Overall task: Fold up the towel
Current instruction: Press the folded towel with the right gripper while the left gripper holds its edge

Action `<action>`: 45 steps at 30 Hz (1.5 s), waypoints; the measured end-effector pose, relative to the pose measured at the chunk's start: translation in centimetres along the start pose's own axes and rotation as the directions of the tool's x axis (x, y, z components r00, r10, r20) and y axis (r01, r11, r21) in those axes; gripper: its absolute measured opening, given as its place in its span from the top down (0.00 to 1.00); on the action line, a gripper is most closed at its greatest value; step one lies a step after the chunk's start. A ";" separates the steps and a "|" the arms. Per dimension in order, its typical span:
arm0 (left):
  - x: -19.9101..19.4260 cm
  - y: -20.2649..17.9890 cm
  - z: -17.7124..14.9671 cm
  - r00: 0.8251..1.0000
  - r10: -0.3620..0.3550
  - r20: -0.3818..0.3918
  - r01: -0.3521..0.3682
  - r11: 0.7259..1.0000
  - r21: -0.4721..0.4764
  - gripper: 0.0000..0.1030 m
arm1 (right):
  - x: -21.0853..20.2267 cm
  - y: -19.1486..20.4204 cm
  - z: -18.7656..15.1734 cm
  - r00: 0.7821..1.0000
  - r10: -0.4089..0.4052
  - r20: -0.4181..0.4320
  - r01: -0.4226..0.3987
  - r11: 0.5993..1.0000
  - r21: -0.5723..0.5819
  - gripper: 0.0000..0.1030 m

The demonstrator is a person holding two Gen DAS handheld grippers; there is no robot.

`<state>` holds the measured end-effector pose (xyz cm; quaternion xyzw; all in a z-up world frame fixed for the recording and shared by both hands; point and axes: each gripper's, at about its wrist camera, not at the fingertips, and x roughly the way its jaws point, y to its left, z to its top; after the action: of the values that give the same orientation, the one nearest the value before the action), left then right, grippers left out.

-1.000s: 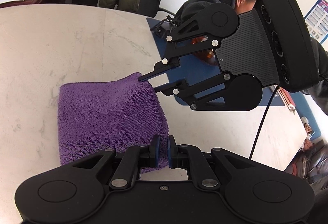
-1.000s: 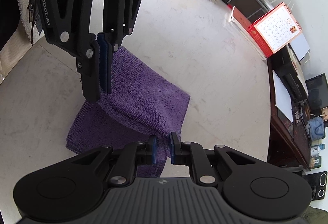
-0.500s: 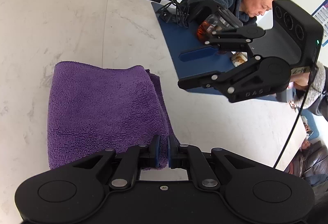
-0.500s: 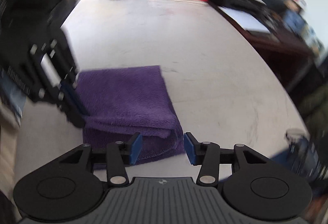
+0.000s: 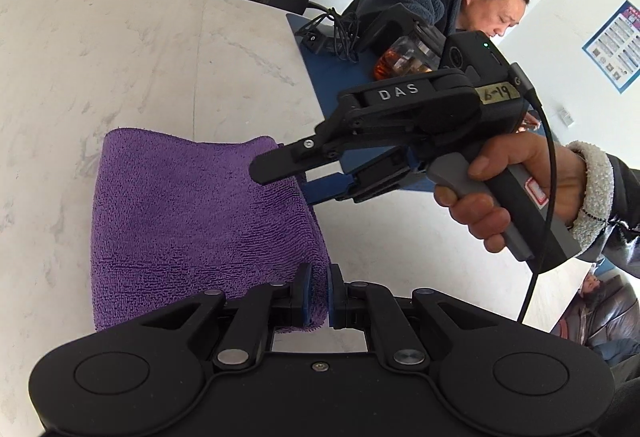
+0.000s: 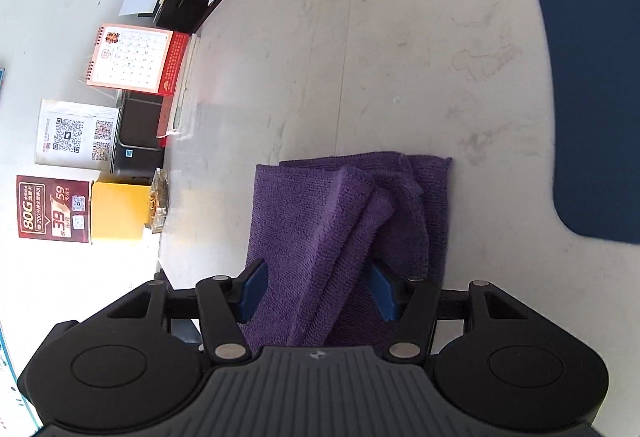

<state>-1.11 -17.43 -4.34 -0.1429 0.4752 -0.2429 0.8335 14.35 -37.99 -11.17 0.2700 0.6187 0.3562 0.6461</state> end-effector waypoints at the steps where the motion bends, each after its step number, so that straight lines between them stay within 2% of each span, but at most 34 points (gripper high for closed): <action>1: 0.1 0.0 0.0 1.000 -0.002 0.000 0.002 1.000 0.000 0.96 | 0.3 0.1 0.3 1.000 0.000 0.004 0.000 1.000 -0.007 0.52; 2: 0.2 0.0 0.1 1.000 -0.003 -0.001 0.003 1.000 -0.001 0.96 | 0.7 0.1 0.6 1.000 0.000 0.005 0.000 1.000 -0.009 0.62; 6: 0.4 0.1 0.1 1.000 -0.006 -0.006 0.006 1.000 -0.001 0.96 | 0.8 0.4 0.9 0.999 -0.027 0.024 0.029 0.997 -0.074 0.85; 8: 0.3 0.2 0.1 1.000 -0.013 -0.003 0.013 1.000 -0.004 0.96 | 0.7 1.1 1.0 0.999 -0.040 0.033 0.044 0.992 -0.115 0.87; 9: 0.1 0.3 0.1 1.000 -0.018 0.000 0.018 1.000 -0.007 0.96 | 0.6 1.5 1.0 0.998 -0.044 0.038 0.049 0.989 -0.140 0.91; 12: -0.5 0.6 0.4 0.999 -0.038 0.017 0.039 0.999 -0.025 0.96 | 0.3 2.9 0.8 0.998 -0.031 0.050 0.040 0.980 -0.196 0.92; 22: -4.2 -0.4 2.0 0.987 -0.127 0.098 0.128 0.992 -0.004 0.96 | -2.5 5.7 0.7 0.994 0.050 0.099 -0.026 0.973 -0.230 0.92; 31: -0.9 -1.2 2.5 0.982 -0.184 0.029 0.185 0.983 -0.008 0.96 | -3.3 3.2 0.2 0.990 -0.042 0.131 0.070 0.975 -0.212 0.91; 35: 1.0 -1.2 2.4 0.984 -0.176 -0.019 0.176 0.984 -0.006 0.96 | -2.9 2.6 0.1 0.989 -0.081 0.125 0.109 0.966 -0.234 0.91; 40: 3.1 -1.3 2.0 0.987 -0.151 -0.063 0.152 0.988 0.004 0.96 | -1.8 2.7 -0.4 0.981 -0.156 0.120 0.187 0.929 -0.318 0.91; 45: 4.2 -1.4 1.7 0.986 -0.140 -0.086 0.141 0.990 0.012 0.96 | -1.3 3.2 -0.8 0.973 -0.198 0.122 0.230 0.896 -0.379 0.91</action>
<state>1.80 -20.92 -5.84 -0.1581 0.4967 -0.3111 0.7947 13.16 -37.17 -7.97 0.0799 0.5346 0.3881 0.7464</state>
